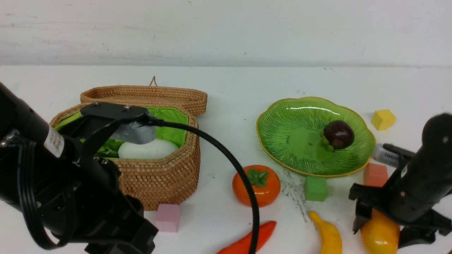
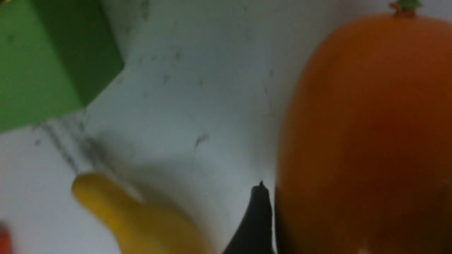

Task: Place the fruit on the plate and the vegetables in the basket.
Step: Use the right arm to grab a mango and put it into the right plate

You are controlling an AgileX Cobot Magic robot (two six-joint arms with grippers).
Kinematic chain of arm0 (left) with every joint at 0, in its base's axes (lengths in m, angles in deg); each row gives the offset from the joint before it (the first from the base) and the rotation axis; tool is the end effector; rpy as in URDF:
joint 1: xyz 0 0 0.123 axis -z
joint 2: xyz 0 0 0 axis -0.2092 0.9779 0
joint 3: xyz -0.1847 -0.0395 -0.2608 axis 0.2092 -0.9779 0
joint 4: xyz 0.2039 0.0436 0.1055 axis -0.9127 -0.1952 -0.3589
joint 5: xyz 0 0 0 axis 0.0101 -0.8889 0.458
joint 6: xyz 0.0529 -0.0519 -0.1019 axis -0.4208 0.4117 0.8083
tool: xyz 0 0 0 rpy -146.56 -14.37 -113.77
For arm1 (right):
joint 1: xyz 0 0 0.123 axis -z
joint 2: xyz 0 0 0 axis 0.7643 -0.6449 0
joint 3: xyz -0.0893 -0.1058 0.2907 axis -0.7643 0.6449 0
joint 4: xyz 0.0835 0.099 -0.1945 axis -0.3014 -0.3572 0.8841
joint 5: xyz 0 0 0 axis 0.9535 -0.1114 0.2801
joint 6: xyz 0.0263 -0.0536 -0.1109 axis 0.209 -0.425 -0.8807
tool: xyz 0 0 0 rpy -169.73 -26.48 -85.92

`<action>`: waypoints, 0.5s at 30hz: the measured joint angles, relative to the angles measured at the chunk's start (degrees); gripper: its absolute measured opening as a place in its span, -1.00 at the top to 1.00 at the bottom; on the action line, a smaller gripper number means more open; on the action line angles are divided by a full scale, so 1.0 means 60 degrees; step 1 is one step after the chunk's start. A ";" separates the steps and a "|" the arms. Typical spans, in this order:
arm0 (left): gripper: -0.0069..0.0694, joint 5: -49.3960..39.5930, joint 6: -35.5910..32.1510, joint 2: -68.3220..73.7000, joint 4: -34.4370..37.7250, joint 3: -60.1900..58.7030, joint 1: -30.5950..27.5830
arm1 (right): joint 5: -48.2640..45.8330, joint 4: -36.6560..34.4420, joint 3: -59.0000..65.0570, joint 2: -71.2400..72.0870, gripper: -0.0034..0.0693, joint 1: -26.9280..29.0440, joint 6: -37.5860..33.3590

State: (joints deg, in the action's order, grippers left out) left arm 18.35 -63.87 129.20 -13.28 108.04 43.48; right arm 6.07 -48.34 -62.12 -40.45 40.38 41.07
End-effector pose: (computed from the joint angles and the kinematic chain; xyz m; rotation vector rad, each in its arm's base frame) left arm 0.1456 -0.1276 0.3428 0.7064 2.7656 -0.5178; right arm 0.2899 0.0649 0.1780 0.6079 2.9555 0.2766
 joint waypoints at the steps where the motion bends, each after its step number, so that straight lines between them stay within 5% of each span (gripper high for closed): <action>1: 0.19 0.0000 0.0000 0.0000 0.0000 0.0000 0.0000 | 0.0040 0.0063 0.0019 -0.0101 -0.77 0.0000 0.0000; 8: 0.19 0.0000 0.0000 0.0000 0.0099 0.0000 0.0000 | 0.0270 -0.0210 0.0002 0.0468 -0.67 0.0000 -0.1558; 15: 0.19 0.0000 0.0000 0.0000 0.0247 0.0000 0.0000 | -0.0272 -0.1679 -0.2673 0.2301 -0.67 0.0000 -0.5633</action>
State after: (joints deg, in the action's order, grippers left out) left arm 18.35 -63.87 129.20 -11.79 108.04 43.48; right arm 4.43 -58.42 -78.15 -26.65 40.38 7.27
